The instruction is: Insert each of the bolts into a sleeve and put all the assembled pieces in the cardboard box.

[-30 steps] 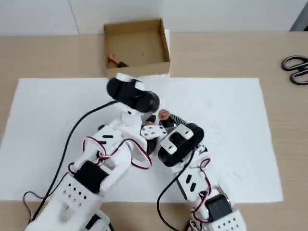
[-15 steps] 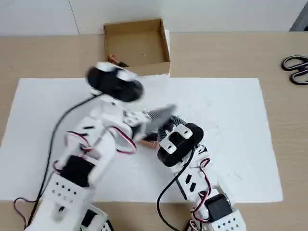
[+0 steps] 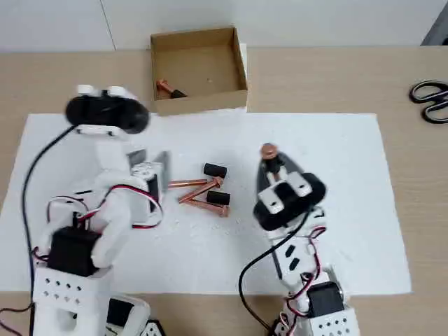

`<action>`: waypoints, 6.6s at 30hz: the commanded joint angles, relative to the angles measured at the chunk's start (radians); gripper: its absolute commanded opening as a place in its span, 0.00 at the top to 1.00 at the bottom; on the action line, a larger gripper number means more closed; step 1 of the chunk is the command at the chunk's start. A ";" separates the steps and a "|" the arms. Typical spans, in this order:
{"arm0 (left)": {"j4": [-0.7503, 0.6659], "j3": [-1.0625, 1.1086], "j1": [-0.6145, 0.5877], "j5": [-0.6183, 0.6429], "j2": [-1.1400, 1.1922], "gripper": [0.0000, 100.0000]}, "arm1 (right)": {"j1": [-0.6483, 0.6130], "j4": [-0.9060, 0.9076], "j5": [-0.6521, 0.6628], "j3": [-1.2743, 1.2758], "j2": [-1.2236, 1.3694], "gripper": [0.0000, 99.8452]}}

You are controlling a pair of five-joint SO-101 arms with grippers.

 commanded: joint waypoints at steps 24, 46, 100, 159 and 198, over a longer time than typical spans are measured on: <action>-0.115 0.140 -0.048 0.052 -0.020 0.99 | -0.044 0.147 -0.118 -1.243 1.320 1.00; -0.206 0.496 -0.114 0.080 -0.694 0.99 | -0.084 0.145 0.015 -2.426 2.459 1.00; -0.206 0.489 -0.114 0.081 -0.701 0.99 | -0.062 0.289 0.199 -3.310 3.154 0.82; -0.178 0.443 0.055 0.081 -0.697 0.99 | 0.093 0.410 -0.192 -0.822 0.789 0.82; 0.015 0.372 0.049 0.084 -0.698 0.99 | -0.131 1.173 0.038 -1.852 1.960 0.82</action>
